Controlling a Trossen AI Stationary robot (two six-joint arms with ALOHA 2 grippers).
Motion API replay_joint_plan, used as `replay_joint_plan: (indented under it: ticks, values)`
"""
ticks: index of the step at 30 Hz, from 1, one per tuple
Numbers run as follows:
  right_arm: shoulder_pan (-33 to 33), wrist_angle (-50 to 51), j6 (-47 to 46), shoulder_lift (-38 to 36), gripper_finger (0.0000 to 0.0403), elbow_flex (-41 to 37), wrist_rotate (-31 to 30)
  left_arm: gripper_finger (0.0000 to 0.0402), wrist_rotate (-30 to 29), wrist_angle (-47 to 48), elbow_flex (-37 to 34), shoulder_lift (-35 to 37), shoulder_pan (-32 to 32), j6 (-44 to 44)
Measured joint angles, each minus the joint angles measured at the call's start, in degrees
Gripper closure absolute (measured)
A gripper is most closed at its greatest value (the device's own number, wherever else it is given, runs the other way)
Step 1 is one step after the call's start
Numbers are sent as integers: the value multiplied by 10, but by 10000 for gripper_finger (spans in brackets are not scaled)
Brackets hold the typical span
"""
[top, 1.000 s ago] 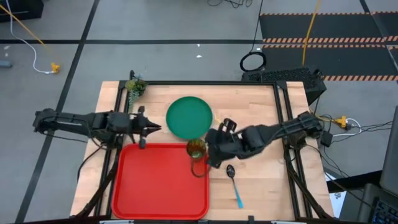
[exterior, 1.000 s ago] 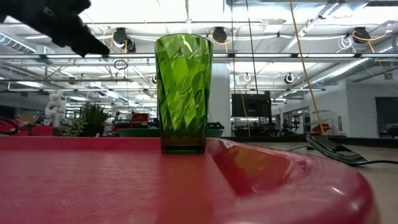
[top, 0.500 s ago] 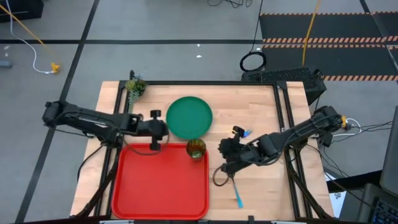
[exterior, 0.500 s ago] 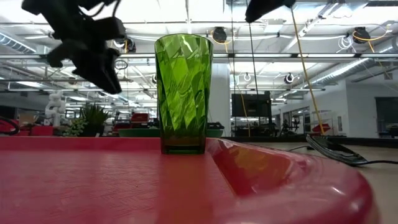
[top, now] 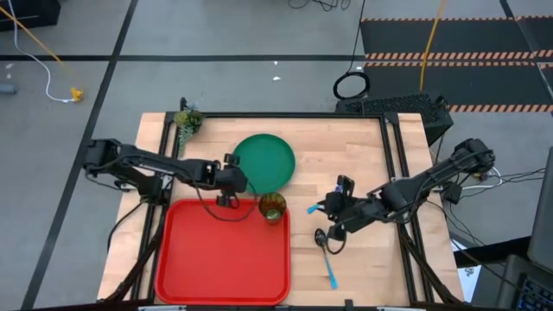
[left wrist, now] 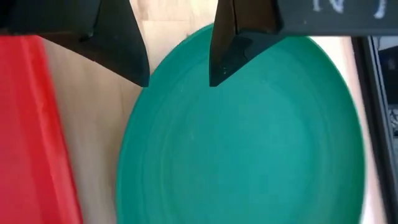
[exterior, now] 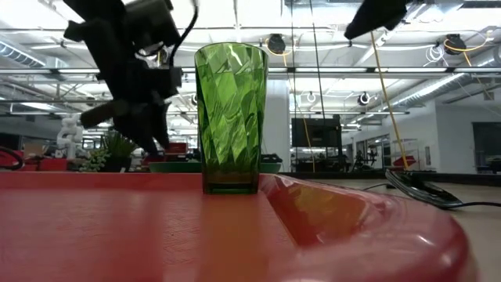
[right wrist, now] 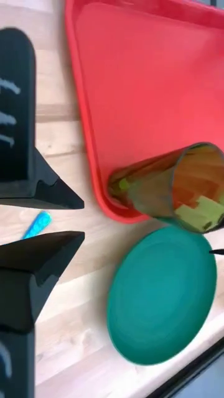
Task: Pick and place plate/cup/fork/spoon on tray
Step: Put the green plate on the red tray
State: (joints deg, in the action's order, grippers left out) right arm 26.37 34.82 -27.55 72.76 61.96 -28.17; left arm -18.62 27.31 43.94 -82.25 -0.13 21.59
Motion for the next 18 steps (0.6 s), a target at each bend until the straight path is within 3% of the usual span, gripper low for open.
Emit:
replay_joint_plan:
  ticks: [7, 18]
  values:
    - [0, -12, 12, -47, 341, -31, 9, 234, 6, -3, 1, -29, 5, 23]
    - [0, -25, 81, -73, 341, -33, 31, 234, 16, -2, 18, -20, -14, 12]
